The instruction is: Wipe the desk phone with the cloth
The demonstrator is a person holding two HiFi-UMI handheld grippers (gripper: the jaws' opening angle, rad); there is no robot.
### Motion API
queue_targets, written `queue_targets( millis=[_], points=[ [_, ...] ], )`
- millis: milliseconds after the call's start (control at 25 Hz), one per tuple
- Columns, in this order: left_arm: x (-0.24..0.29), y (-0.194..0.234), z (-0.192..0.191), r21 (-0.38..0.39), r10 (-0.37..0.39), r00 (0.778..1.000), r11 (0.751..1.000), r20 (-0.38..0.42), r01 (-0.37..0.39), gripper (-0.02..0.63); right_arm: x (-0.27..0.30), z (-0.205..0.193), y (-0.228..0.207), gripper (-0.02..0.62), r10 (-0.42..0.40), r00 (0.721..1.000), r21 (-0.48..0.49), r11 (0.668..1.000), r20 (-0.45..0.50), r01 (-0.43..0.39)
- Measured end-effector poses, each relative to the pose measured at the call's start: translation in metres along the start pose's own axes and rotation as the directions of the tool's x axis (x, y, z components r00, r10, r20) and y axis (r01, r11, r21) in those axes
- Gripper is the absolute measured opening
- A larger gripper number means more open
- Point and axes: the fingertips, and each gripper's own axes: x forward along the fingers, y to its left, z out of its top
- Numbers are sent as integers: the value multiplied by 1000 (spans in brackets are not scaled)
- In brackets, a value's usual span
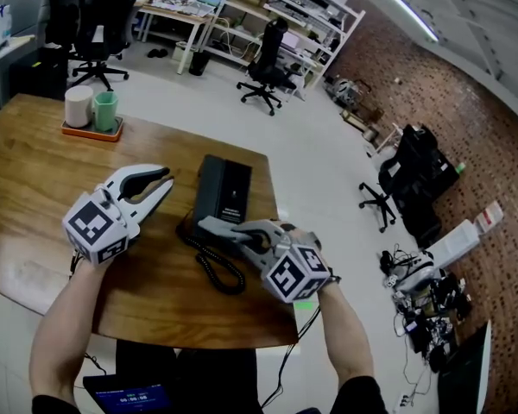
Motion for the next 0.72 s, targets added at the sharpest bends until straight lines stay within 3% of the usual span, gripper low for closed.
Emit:
queue_targets(
  millis=[80,160,280,360,480,720],
  points=[
    [0,0,-1,-1,2,1000,1000,0,-2,40,3,-13,-54,26,-174,985,102,979,-6,174],
    [0,0,-2,-4,2,1000,1000,3,-2,40,8,-26,-105,25,-328,944,201,923,-36,328],
    [-2,-1,-3,-6,3,1000,1000,4,-3,40,26,-41,-152,26,-431,898,271,857,-92,439],
    [-1,-1,-2,-5,5,1000,1000,4,-5,40,40,-51,-165,26,-434,890,259,852,-137,456],
    [2,-3,0,-1,4,1000,1000,1,-4,40,51,-61,-159,25,-394,904,234,875,-165,424],
    [2,-2,2,3,3,1000,1000,-2,-3,40,32,-38,-86,26,-252,963,132,956,-92,263]
  ],
)
